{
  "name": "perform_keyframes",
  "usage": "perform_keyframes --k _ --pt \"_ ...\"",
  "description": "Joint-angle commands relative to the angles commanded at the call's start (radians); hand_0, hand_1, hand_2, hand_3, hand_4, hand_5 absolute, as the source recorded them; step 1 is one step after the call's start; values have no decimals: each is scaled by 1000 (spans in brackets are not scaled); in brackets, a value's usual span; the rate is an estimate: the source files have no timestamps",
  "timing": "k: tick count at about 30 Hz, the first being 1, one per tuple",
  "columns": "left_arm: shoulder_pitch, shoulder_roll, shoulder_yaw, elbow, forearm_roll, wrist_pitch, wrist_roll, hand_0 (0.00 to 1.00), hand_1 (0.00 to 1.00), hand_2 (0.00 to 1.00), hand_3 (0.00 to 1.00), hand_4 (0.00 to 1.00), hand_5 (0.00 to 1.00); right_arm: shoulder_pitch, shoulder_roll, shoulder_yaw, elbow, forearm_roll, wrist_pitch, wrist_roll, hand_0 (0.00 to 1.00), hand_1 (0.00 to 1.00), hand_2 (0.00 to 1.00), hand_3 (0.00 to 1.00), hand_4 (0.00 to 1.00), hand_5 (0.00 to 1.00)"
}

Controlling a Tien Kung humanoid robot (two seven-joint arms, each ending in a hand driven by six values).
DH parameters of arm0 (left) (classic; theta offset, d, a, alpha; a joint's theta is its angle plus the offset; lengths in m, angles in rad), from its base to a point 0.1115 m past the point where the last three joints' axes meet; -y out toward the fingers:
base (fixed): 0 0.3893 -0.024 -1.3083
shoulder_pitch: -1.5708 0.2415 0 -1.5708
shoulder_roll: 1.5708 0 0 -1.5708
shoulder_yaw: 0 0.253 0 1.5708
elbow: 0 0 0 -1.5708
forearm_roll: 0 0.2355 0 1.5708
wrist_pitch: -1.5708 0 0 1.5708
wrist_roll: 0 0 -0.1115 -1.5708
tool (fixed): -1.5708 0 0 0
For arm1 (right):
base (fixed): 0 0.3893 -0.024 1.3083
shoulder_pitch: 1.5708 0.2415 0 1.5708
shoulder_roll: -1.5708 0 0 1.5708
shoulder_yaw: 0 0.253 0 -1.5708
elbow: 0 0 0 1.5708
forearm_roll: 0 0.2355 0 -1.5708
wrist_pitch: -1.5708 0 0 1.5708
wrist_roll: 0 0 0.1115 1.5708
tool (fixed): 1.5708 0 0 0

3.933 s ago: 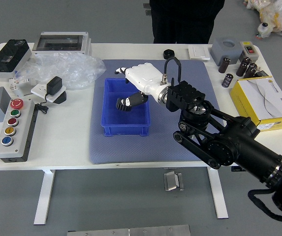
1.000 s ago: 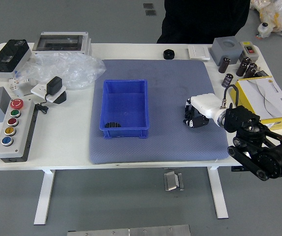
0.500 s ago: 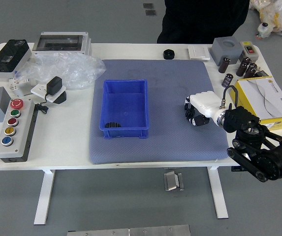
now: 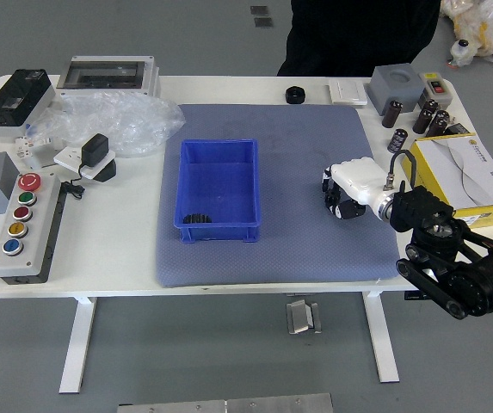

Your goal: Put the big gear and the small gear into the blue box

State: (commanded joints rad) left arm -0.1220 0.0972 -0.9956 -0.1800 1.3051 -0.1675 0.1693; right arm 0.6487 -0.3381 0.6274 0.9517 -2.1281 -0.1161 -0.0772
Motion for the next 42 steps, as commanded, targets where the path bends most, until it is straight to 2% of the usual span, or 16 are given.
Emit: perform_keyframes --k 9,15,20,24,28,34,39,40,42 --pt "0 2 -1 0 1 0 0 848 815 794 821 664 305 20 -12 24 32 -15 4 -10 616 402 458 549 624 42" --pt "0 3 -4 0 2 -1 0 848 815 794 821 664 306 47 -19 63 91 -47 13 -25 616 403 458 546 623 44" --pt "1 4 -8 0 4 -2 1 848 815 794 821 664 305 86 -9 78 152 -69 22 -38 616 403 456 549 621 46" --pt "2 5 -9 0 7 -3 1 848 815 794 821 663 304 120 20 75 196 -82 29 -44 616 403 455 550 615 46" --pt "2 6 -10 0 10 -4 2 848 815 793 821 663 304 148 66 63 219 -90 32 -50 617 404 454 552 608 47" --pt "3 7 -7 0 14 -6 2 848 815 793 821 663 304 168 162 33 212 -93 25 -54 616 404 455 553 604 50" --pt "4 7 -4 0 15 -6 3 848 815 793 821 663 304 154 217 23 196 -88 17 -55 616 404 455 553 604 50" --pt "4 7 -3 0 15 -5 3 848 815 794 821 663 303 150 224 24 192 -85 19 -55 562 416 503 635 614 225" --pt "5 6 -3 0 15 -5 3 848 815 794 821 663 303 145 234 27 185 -78 29 -57 562 416 503 635 614 225"
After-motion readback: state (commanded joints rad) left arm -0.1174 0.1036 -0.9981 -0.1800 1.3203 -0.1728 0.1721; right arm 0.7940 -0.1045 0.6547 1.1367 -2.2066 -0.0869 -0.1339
